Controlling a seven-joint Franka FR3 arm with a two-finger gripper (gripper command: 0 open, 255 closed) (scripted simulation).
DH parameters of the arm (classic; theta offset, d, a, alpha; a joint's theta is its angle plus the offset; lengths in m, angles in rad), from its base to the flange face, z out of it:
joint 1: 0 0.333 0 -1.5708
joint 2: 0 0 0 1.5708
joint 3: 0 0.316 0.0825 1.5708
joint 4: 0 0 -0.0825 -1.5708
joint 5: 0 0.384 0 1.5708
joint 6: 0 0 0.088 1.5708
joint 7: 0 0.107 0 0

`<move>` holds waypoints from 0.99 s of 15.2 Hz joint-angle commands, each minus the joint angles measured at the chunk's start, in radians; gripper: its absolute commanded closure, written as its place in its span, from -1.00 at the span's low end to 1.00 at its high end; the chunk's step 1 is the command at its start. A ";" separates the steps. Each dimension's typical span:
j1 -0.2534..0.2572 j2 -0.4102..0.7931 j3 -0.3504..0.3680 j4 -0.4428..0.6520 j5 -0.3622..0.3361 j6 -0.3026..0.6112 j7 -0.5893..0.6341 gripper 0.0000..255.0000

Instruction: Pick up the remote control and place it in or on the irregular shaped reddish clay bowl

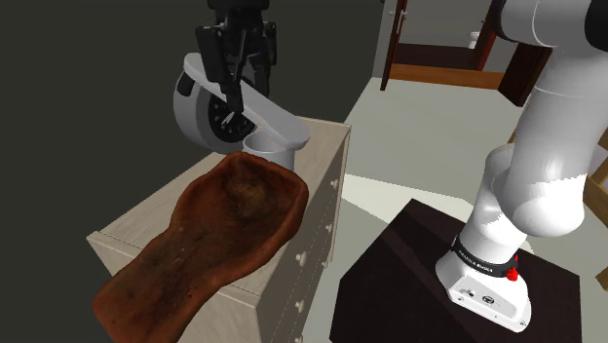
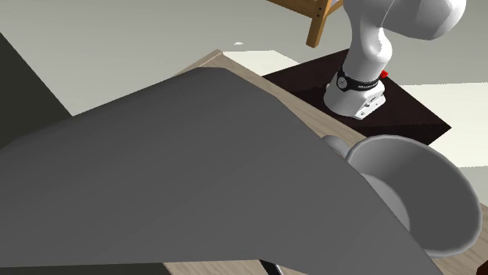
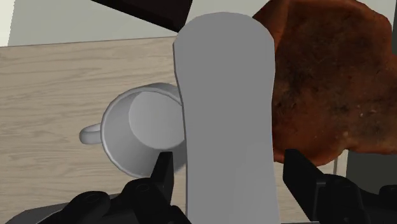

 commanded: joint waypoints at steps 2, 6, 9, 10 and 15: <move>0.057 0.065 0.042 0.078 -0.033 -0.023 0.091 1.00; 0.148 0.165 0.086 0.199 -0.090 -0.061 0.205 1.00; 0.230 0.252 0.107 0.312 -0.141 -0.101 0.279 1.00; 0.222 0.239 0.105 0.280 -0.133 -0.080 0.277 1.00; 0.189 0.189 0.103 0.141 -0.103 0.015 0.268 1.00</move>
